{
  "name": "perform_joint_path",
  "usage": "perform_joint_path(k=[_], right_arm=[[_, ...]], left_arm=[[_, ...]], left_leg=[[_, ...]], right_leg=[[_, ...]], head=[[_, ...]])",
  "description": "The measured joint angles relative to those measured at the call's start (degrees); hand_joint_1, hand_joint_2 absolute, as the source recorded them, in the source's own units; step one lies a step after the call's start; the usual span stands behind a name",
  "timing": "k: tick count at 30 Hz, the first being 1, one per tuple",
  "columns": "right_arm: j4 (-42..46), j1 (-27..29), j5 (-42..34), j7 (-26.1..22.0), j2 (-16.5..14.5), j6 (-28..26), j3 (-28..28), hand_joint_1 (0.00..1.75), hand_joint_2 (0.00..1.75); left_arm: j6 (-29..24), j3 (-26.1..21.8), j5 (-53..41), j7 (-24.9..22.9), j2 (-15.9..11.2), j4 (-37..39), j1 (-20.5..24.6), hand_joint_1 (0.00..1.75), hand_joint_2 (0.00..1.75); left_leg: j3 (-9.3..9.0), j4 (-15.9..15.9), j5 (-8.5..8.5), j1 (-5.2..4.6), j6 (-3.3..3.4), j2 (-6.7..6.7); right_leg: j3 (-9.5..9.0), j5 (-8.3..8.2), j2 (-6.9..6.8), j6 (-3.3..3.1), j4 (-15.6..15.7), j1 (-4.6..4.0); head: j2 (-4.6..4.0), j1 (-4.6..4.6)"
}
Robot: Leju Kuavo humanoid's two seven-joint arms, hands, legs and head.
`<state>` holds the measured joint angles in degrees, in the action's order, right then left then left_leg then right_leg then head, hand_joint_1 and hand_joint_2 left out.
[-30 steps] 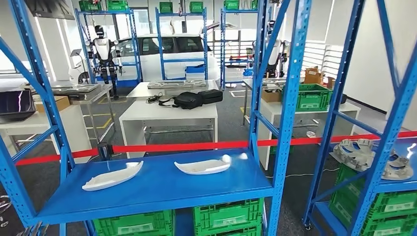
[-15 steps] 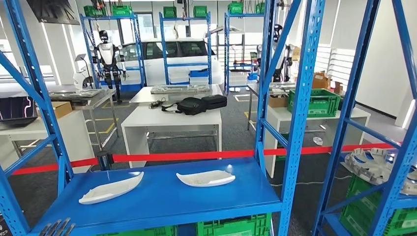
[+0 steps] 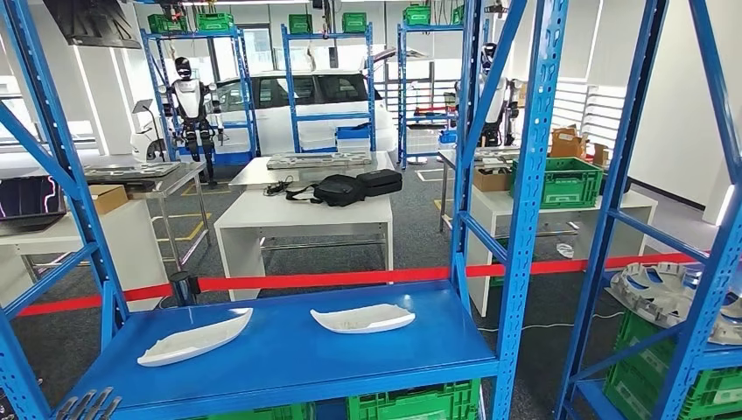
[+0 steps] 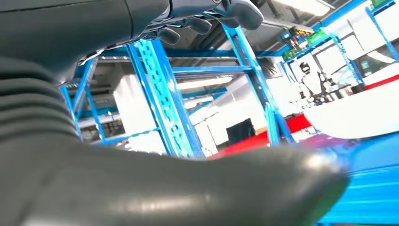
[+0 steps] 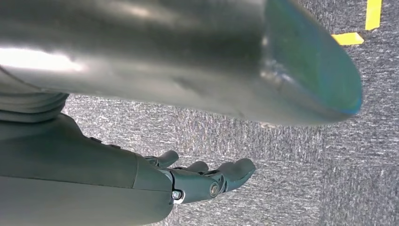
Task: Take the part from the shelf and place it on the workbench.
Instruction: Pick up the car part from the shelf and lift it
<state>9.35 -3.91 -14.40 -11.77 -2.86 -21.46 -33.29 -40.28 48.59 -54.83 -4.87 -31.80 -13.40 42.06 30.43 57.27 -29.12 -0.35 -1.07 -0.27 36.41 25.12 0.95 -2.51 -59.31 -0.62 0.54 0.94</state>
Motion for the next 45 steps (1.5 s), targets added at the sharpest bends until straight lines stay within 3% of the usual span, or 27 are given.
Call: perform_joint_path(k=[9, 19, 30, 37, 45], right_arm=[[0.00, -0.03, 0.07, -0.07, -0.02, 0.00, 0.00, 0.00, 0.00], [0.02, -0.22, 0.34, 0.02, -0.07, 0.20, 0.00, 0.00, 0.00], [0.02, -0.40, 0.35, 0.07, -0.17, 0.37, 0.00, 0.00, 0.00], [0.02, -0.40, 0.33, -0.25, -0.20, 0.51, 0.00, 0.00, 0.00], [0.02, -0.41, 0.36, -0.29, -0.20, 0.50, 0.00, 0.00, 0.00]], left_arm=[[0.00, -0.08, -6.52, -4.44, -0.36, -0.19, -0.06, 0.00, 1.75], [1.30, 0.32, -11.92, -5.75, -0.62, 0.35, 0.34, 0.00, 1.75], [4.24, -0.66, -8.34, -0.61, 0.10, 0.56, 0.97, 0.00, 1.75], [8.20, -5.91, -2.69, 5.98, 1.19, 0.52, 0.82, 0.00, 1.75], [6.73, -10.61, -2.84, 6.87, 2.28, 0.43, 0.48, 0.00, 1.75]], left_leg=[[-0.42, 0.13, 0.05, -0.07, -0.04, -0.01], [-0.41, 0.14, 0.04, -0.08, -0.03, 0.00], [-0.42, 0.14, 0.05, -0.08, -0.03, -0.01], [-0.40, 0.14, 0.04, -0.08, -0.03, -0.01], [-0.40, 0.14, 0.04, -0.09, -0.02, 0.00]], right_leg=[[-0.04, -0.10, 0.01, 0.04, 0.02, 0.09], [-0.05, -0.12, 0.01, 0.07, 0.06, 0.10], [-0.06, -0.13, 0.02, 0.08, 0.05, 0.10], [-0.04, -0.13, 0.03, 0.08, 0.06, 0.10], [-0.04, -0.13, 0.03, 0.09, 0.07, 0.12]], head=[[0.01, 0.02], [0.00, 0.02], [0.00, 0.02], [0.00, 0.02], [0.01, 0.03]])
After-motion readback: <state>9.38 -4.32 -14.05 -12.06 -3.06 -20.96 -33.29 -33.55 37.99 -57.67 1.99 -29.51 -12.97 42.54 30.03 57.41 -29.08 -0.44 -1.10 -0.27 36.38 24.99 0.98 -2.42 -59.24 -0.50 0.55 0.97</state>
